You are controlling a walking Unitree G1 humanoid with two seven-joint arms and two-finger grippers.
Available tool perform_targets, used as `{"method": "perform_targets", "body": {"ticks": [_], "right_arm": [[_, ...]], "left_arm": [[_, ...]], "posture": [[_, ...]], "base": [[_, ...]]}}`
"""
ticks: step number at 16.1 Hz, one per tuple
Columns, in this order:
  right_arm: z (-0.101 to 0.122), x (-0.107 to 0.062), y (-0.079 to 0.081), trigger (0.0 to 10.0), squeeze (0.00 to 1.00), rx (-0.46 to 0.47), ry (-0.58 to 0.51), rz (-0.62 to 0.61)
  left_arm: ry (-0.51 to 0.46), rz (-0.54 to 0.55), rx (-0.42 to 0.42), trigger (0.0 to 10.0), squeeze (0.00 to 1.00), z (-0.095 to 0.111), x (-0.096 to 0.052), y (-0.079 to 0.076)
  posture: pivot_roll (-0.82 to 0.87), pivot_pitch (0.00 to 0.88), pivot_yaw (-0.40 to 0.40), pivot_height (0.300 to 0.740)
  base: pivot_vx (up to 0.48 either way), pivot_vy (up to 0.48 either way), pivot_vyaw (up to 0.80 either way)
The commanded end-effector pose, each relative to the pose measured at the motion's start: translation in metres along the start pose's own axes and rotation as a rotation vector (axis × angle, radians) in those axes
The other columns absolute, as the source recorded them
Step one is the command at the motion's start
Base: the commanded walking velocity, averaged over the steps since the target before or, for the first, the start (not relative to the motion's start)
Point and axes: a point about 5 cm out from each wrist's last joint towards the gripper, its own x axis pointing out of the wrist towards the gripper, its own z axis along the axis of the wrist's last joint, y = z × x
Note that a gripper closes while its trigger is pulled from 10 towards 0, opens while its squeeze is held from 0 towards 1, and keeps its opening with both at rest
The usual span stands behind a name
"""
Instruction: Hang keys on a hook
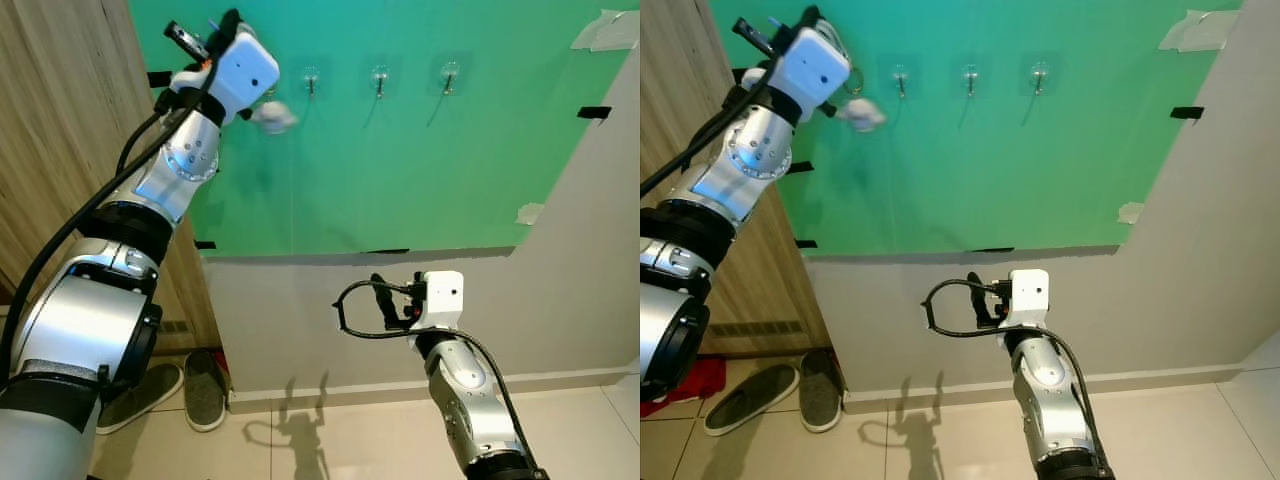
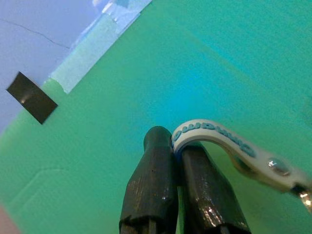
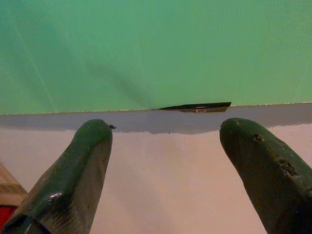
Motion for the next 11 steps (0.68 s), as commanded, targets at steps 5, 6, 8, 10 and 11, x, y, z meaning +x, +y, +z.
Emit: {"method": "perform_targets", "body": {"ticks": [5,6,8,10,11], "right_arm": [[0.000,-0.001,-0.003,10.0,0.00,-0.011,0.013,0.002],[0.000,-0.001,-0.003,10.0,0.00,-0.012,0.014,0.003],[-0.002,-0.001,-0.002,10.0,0.00,-0.013,0.020,0.007],[-0.003,-0.001,-0.001,10.0,0.00,-0.013,0.023,0.011],[-0.003,-0.001,0.000,10.0,0.00,-0.014,0.024,0.013]], "left_arm": [[-0.181,0.193,0.359,10.0,0.00,0.011,-0.001,0.010],[-0.188,0.191,0.379,10.0,0.00,0.010,-0.003,0.008],[-0.213,0.182,0.438,10.0,0.00,0.004,-0.009,0.000],[-0.208,0.189,0.515,10.0,0.00,-0.004,-0.014,-0.004],[-0.202,0.194,0.552,10.0,0.00,-0.009,-0.017,-0.005]], "posture": [[-0.09,0.000,0.024,0.740],[-0.09,0.000,0.024,0.740],[-0.09,0.000,0.022,0.740],[-0.09,0.000,0.019,0.740],[-0.08,0.000,0.018,0.740]], "base": [[0.000,0.000,0.00],[0.000,0.000,0.00],[0.000,0.000,0.00],[0.000,0.000,0.00],[0.000,0.000,0.00]]}}
